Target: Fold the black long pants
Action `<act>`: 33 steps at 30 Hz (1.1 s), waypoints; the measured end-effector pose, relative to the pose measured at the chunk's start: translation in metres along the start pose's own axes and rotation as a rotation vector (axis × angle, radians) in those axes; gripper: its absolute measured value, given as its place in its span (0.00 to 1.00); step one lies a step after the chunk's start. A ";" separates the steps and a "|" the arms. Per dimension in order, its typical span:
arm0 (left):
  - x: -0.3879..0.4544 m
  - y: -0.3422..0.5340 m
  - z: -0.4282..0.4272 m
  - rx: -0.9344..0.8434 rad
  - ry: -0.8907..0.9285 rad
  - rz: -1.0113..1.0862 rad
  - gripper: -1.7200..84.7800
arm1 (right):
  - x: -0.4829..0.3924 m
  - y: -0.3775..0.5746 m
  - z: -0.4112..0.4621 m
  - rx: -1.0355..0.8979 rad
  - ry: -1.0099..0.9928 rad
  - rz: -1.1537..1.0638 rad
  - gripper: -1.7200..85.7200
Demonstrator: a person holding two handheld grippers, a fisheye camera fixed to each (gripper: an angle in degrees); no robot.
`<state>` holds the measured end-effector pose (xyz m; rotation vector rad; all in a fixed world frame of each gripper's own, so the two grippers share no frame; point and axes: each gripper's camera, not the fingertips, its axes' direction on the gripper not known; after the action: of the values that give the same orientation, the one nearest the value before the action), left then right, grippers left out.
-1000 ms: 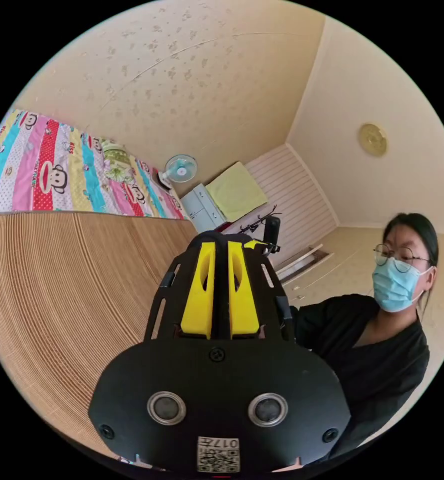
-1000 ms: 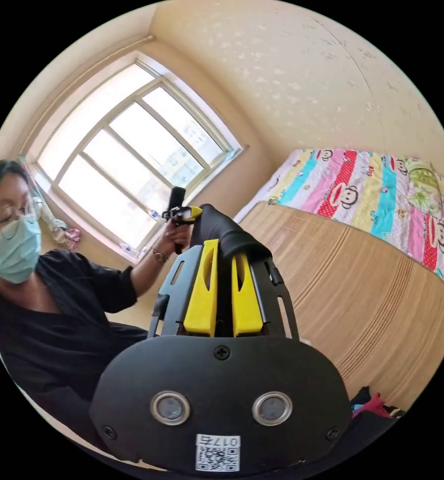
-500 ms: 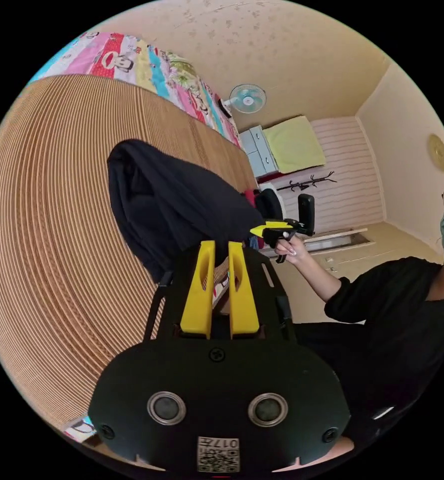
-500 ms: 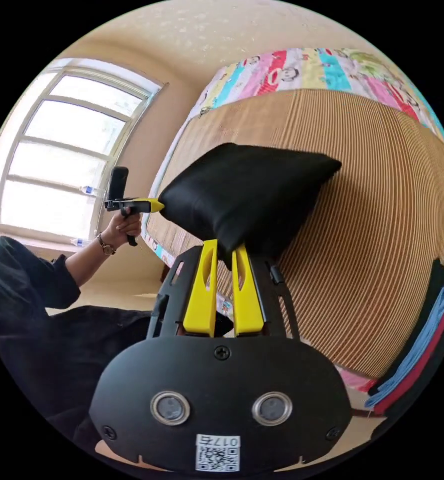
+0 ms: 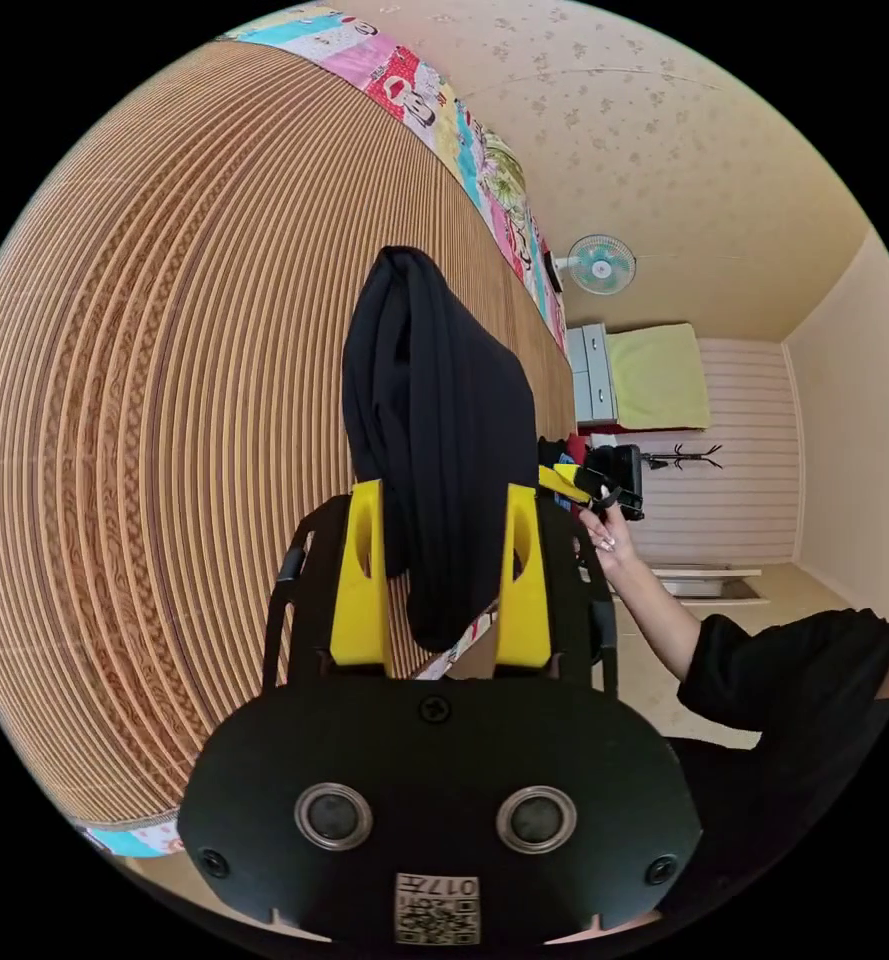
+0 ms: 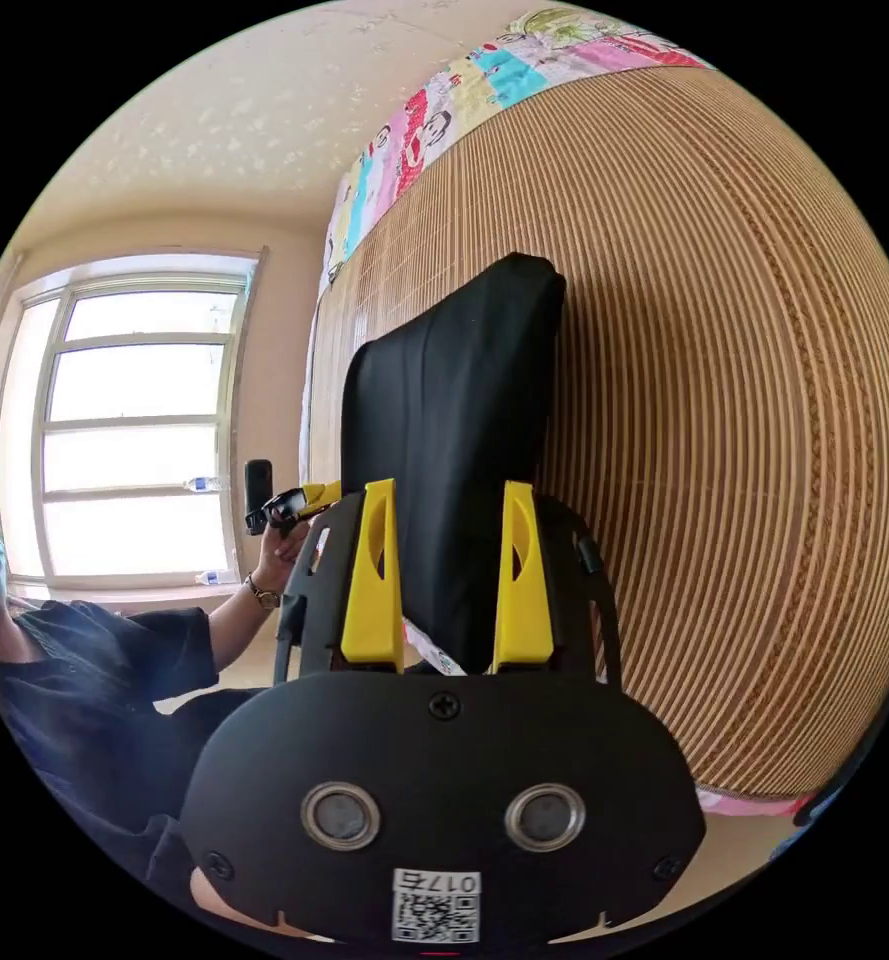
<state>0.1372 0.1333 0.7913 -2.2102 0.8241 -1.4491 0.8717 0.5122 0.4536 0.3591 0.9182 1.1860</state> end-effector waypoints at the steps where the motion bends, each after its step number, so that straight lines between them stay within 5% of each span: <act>1: 0.000 -0.009 0.014 -0.026 0.001 0.031 0.22 | 0.004 -0.011 0.012 -0.038 0.015 -0.006 0.18; 3: -0.002 -0.012 0.035 -0.068 -0.026 0.059 0.21 | 0.014 -0.042 0.056 -0.185 0.106 -0.023 0.18; 8: -0.003 0.016 0.026 -0.011 -0.075 0.069 0.16 | 0.002 -0.052 0.079 -0.208 0.277 -0.112 0.17; 20: -0.112 0.174 -0.276 0.215 -0.405 -0.100 0.13 | -0.085 -0.048 0.314 -0.348 -0.056 -0.172 0.13; 26: -0.129 0.231 -0.382 0.296 -0.763 -0.301 0.15 | -0.108 -0.069 0.399 -0.352 -0.201 -0.230 0.13; 30: -0.073 0.321 -0.417 0.623 -0.960 -0.339 0.15 | -0.087 -0.061 0.350 -0.307 -0.209 -0.394 0.13; 33: -0.023 0.380 -0.408 0.710 -0.942 -0.300 0.19 | -0.034 -0.040 0.266 -0.190 0.029 -0.399 0.16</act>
<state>-0.3448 -0.1369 0.7143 -2.0836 -0.3046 -0.4869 1.0990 0.5233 0.6010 0.0020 0.8459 0.9010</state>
